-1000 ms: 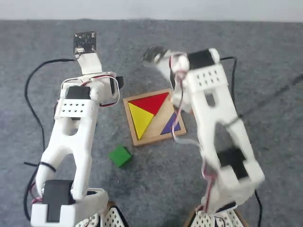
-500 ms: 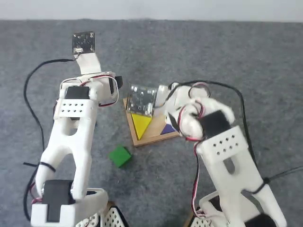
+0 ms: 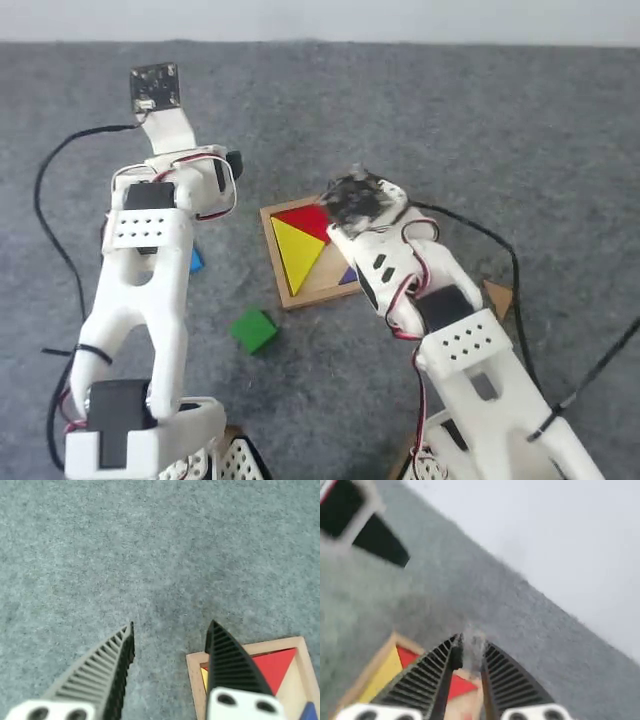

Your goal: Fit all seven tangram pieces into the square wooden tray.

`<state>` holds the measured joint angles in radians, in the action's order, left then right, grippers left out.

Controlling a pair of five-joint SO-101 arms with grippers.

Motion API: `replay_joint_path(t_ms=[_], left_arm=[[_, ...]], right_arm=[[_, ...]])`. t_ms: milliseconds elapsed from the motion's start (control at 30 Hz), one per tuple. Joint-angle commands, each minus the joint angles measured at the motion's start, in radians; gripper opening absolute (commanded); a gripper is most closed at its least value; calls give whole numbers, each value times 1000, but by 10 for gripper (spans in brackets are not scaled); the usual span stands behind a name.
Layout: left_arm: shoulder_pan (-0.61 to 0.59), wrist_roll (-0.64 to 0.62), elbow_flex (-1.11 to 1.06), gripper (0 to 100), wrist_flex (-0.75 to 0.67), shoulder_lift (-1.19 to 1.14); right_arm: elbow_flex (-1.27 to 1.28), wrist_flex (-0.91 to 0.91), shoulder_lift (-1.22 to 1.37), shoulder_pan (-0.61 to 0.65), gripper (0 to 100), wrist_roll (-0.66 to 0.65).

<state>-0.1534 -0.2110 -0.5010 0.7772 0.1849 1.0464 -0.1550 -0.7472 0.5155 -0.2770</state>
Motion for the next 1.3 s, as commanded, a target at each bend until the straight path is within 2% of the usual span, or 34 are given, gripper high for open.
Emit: replay_joint_path(t_ms=[0, 100, 233, 367, 433, 567, 633, 733, 833, 933, 1167, 1267], left_arm=[[-5, 8, 10, 221, -20, 9], [-5, 8, 8, 221, -20, 9], [-2, 8, -1, 221, -25, 9], [6, 8, -4, 221, -31, 9], [6, 8, -4, 221, -31, 9], [6, 8, -4, 221, -31, 9], [8, 8, -4, 221, -31, 9], [8, 8, -4, 221, -31, 9], [8, 8, -4, 221, -29, 9], [8, 8, -4, 221, -28, 9], [8, 8, -4, 221, -26, 9], [8, 8, -4, 221, -26, 9]], right_arm=[[32, 257, -45, -42, 20, 166], [40, 354, -36, -56, 19, 176], [37, 312, -56, -65, 20, 176], [37, 282, -145, -163, 24, 175], [34, 159, -194, -222, 50, 173], [-43, -283, -226, -282, 150, 120], [-75, -447, -226, -297, 155, 175], [-91, -596, -214, -298, 159, 345], [-106, -648, -140, -289, 178, 531], [-160, -697, 8, -295, 253, 661], [-436, -854, 467, -340, 277, 792], [-631, -975, 648, -358, 242, 825]])
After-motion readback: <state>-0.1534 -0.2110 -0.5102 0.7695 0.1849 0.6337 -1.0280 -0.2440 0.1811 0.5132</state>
